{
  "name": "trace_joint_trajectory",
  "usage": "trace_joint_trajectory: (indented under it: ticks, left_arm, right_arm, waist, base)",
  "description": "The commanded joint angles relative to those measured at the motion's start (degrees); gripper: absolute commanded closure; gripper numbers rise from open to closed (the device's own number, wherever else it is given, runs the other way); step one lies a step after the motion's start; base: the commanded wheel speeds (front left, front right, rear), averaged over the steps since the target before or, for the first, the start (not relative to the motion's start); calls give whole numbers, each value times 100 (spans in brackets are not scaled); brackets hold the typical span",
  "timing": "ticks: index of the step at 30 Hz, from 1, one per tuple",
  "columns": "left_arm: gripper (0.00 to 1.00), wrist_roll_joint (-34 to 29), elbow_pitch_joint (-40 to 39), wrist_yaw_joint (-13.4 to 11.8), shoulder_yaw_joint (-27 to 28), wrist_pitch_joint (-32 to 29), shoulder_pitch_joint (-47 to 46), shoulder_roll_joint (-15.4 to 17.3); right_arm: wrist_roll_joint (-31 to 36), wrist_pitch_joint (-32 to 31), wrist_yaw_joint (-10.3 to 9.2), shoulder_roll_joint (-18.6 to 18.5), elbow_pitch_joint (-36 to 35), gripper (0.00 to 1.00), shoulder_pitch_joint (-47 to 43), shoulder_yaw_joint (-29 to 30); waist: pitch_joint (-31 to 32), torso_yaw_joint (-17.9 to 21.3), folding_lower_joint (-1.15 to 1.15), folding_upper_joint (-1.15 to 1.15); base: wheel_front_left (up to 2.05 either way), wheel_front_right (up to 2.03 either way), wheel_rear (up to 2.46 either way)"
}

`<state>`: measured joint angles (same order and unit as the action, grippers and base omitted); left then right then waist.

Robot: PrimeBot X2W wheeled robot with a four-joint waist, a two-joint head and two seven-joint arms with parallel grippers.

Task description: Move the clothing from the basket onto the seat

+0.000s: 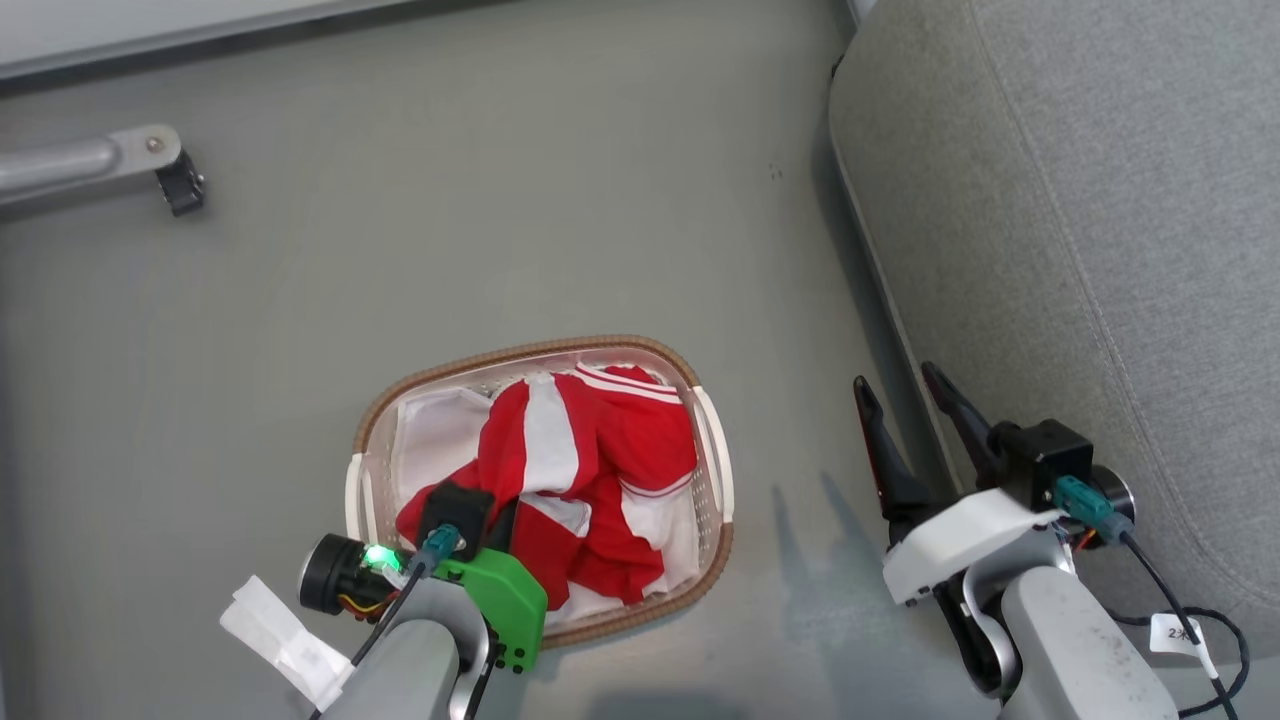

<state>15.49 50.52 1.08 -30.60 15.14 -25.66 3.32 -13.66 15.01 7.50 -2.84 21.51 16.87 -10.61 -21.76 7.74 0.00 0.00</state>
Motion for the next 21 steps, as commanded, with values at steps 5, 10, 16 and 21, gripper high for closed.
trace_joint_trajectory:
  ticks: [5, 10, 16, 21]
  left_arm:
    - [100, -188, -557, 132, 227, 3, 356, 52]
    - [100, -319, -1043, 234, 445, 3, 544, 43]
    - [100, -412, -1546, 376, 586, 3, 703, 9]
    - [100, -379, -1939, 455, 668, 2, 735, -18]
  right_arm:
    - [-65, 24, -2, -25, 56, 0, -345, 30]
    - [-100, 24, -2, -25, 54, 0, -552, -7]
    - [-96, 24, -2, -23, 60, 0, -772, -1]
    - [-96, 25, -2, -23, 50, 0, -908, -43]
  waist:
    - [856, -272, 0, 0]
    - [1214, -330, 0, 0]
    - [1595, -377, 0, 0]
    - [1830, -386, 0, 0]
  base:
    - [0, 0, 0]
    - [0, 0, 0]
    - [0, 0, 0]
    - [0, 0, 0]
